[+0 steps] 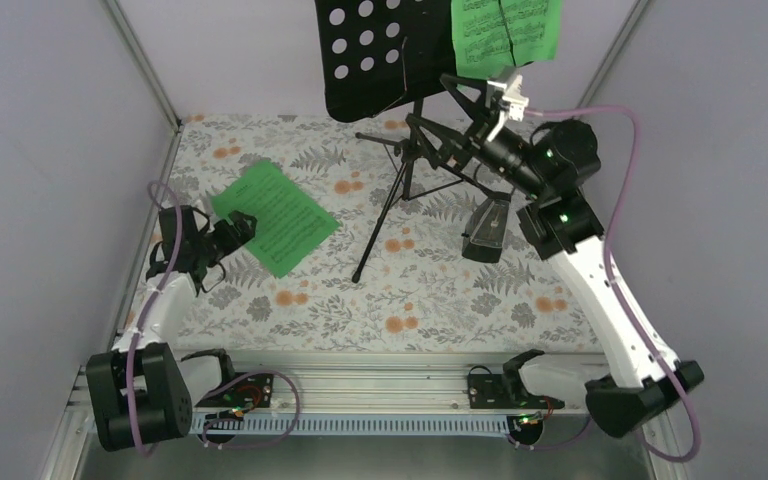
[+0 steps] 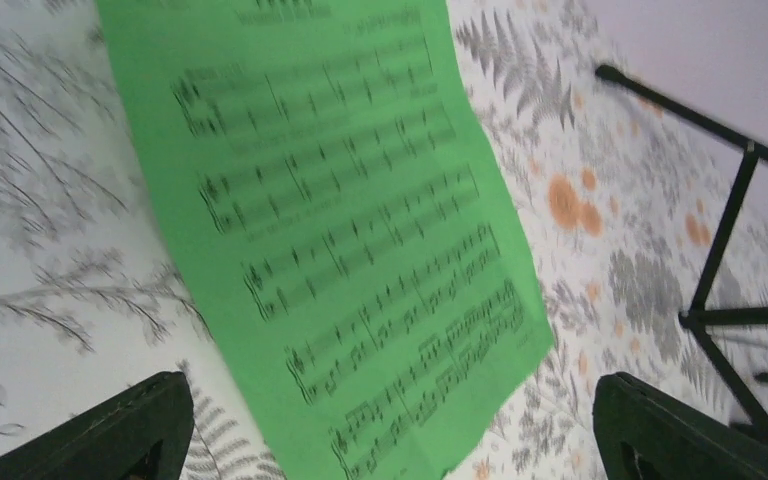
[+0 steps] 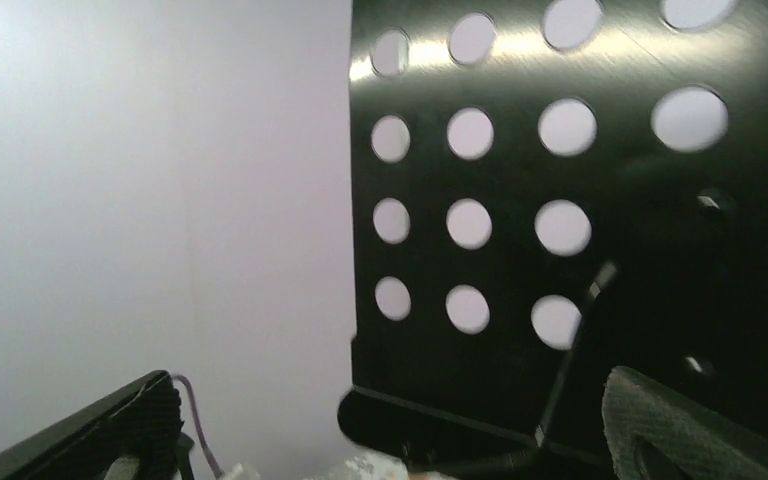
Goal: Pack up the instrument practice props
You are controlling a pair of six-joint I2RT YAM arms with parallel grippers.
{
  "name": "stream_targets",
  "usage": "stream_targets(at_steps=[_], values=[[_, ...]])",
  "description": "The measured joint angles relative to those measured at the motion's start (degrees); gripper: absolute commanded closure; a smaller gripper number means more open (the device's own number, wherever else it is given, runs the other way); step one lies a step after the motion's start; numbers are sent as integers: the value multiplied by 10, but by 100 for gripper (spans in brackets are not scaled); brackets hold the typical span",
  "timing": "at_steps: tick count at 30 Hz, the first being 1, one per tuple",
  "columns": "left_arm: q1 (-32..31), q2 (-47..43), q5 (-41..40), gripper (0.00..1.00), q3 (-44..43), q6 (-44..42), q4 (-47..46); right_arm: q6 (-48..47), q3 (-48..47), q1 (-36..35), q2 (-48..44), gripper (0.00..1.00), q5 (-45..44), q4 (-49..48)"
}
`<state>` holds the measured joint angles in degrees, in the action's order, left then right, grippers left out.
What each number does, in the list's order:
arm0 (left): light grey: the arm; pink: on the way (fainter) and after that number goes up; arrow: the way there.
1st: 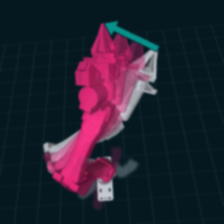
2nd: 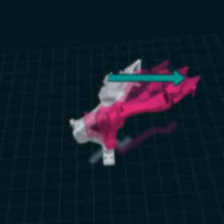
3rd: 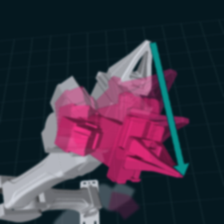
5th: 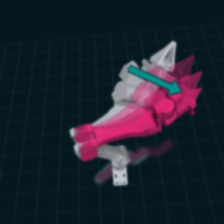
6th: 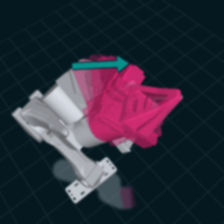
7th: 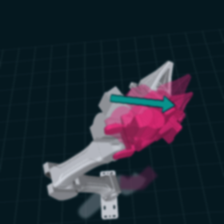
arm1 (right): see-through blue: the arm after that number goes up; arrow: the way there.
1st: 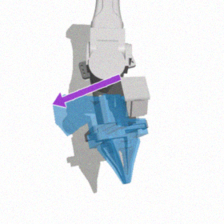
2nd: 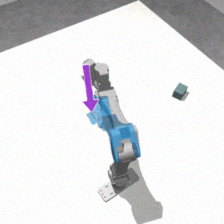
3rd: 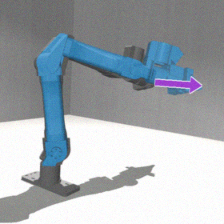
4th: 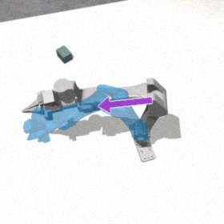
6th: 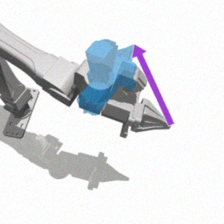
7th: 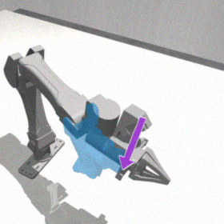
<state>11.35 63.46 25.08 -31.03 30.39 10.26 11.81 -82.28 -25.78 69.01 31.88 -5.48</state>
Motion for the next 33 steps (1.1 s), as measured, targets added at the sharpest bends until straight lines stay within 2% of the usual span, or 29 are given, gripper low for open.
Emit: stream_targets(at_steps=[6, 10, 15, 17, 24, 30, 33], values=[[2, -52, -85, 0, -25, -11, 23, -9, 145, 6, -115, 0, -95, 2], [2, -99, -127, 0, -64, -35, 45, -7, 246, 25, -142, 0, -133, 1], [2, -106, -154, 0, -172, -96, 47, -9, 311, 54, -61, 1, -138, -2], [2, -111, -158, 0, -190, -123, 28, -12, 316, 74, -10, 1, -124, -3], [2, -106, -157, 5, -161, -189, -18, -66, 263, 116, 158, 1, -60, -9], [2, -93, -146, 7, -160, -212, -20, -143, 224, 116, 211, 2, -39, -26], [2, -93, -141, 15, -160, -217, -20, -194, 210, 116, 231, 7, -38, -30]])
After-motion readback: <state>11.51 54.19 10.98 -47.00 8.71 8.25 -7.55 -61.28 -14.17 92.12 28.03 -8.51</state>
